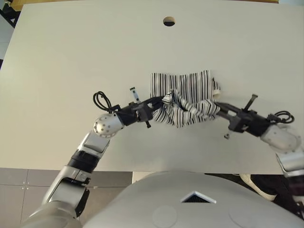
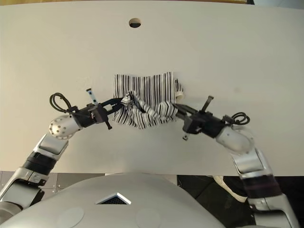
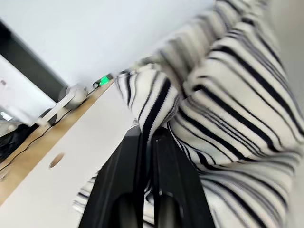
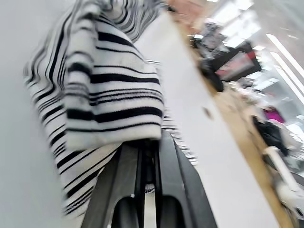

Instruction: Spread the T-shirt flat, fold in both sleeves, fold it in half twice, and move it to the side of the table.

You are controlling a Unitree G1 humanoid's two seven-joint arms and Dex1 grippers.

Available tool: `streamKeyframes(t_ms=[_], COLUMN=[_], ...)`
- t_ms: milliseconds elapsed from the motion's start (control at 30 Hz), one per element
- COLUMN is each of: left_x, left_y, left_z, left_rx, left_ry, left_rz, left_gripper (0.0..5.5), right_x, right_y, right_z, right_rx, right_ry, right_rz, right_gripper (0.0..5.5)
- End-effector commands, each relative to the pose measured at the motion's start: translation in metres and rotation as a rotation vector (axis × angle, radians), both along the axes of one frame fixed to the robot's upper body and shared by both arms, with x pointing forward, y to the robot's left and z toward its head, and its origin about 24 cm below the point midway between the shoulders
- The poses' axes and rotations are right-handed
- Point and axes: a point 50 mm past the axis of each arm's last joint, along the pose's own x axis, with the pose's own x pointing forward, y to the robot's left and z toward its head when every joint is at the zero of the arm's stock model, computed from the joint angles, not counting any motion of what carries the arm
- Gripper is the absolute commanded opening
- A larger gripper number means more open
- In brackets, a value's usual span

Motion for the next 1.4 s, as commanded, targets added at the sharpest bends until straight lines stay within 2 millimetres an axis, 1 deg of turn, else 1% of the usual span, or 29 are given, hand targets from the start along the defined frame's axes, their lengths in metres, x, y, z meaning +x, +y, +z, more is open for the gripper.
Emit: streamKeyframes(t_ms=[33,100,133,167,233,267,400,467,500,533,633,733,800,867,933,1000,1033,1067,1133,1167,1200,1267,1333,1400], left_x=[0.015,0.02,0.023,0.026,0.029,0.03,0.037,0.04,0.043,0.045,0.051,0.056,0.062,0.064,0.061,0.061,0.062,0.063,0.067,0.068,0.069,0.068,0.067,0.065], left_y=[0.01,0.014,0.016,0.017,0.018,0.018,0.011,0.007,0.006,0.007,0.014,0.031,0.05,0.069,0.077,0.08,0.08,0.081,0.078,0.075,0.071,0.064,0.06,0.059], left_z=[-0.01,-0.015,-0.017,-0.02,-0.021,-0.021,-0.013,-0.008,-0.008,-0.009,-0.013,-0.016,-0.014,-0.013,-0.009,-0.001,0.004,0.007,0.013,0.017,0.019,0.023,0.024,0.024], left_rx=[0.061,0.087,0.095,0.103,0.108,0.103,0.047,0.017,0.013,0.016,0.021,0.048,0.114,0.252,0.304,0.256,0.213,0.178,0.061,-0.019,-0.09,-0.19,-0.237,-0.257], left_ry=[0.011,0.014,0.016,0.018,0.018,0.014,-0.011,-0.022,-0.023,-0.021,-0.021,-0.05,-0.116,-0.221,-0.303,-0.354,-0.369,-0.377,-0.377,-0.366,-0.353,-0.33,-0.32,-0.314], left_rz=[0.107,0.15,0.173,0.19,0.204,0.209,0.217,0.219,0.224,0.238,0.32,0.462,0.588,0.681,0.728,0.787,0.827,0.86,0.931,0.958,0.97,0.969,0.958,0.955], left_gripper=[0.11,0.11,0.43,0.51,0.91,1.03,1.64,1.84,2.04,2.12,2.58,3.06,3.34,3.67,4.04,4.34,4.44,4.55,4.86,4.98,4.98,4.98,4.98,4.98], right_x=[0.025,0.031,0.034,0.038,0.044,0.047,0.057,0.064,0.067,0.07,0.081,0.089,0.087,0.078,0.062,0.04,0.029,0.023,0.027,0.034,0.042,0.063,0.085,0.101], right_y=[0.001,0.004,0.006,0.008,0.01,0.01,0.01,0.011,0.012,0.013,0.017,0.017,0.019,0.022,0.031,0.051,0.063,0.072,0.083,0.086,0.088,0.09,0.088,0.081], right_z=[-0.009,-0.015,-0.018,-0.021,-0.026,-0.029,-0.036,-0.032,-0.03,-0.028,-0.025,-0.021,-0.012,0.0,0.012,0.016,0.01,0.004,-0.017,-0.027,-0.035,-0.046,-0.058,-0.069], right_rx=[-0.02,-0.023,-0.022,-0.025,-0.038,-0.047,-0.054,-0.01,0.017,0.047,0.158,0.223,0.272,0.244,0.246,0.253,0.23,0.207,0.119,0.093,0.083,0.089,0.144,0.225], right_ry=[-0.009,0.004,0.007,0.008,0.01,0.013,0.009,-0.003,-0.007,-0.005,0.022,0.029,-0.017,-0.133,-0.205,-0.159,-0.104,-0.054,0.042,0.09,0.132,0.195,0.314,0.465], right_rz=[-0.091,-0.108,-0.117,-0.125,-0.138,-0.15,-0.196,-0.233,-0.253,-0.27,-0.337,-0.392,-0.38,-0.325,-0.221,-0.053,0.04,0.1,0.14,0.123,0.099,0.002,-0.148,-0.304], right_gripper=[0.1,0.1,0.1,0.1,0.1,0.42,1.08,1.32,1.53,1.64,2.14,2.22,2.22,2.22,2.22,2.22,2.22,2.22,2.22,2.22,2.22,2.22,2.22,2.22])
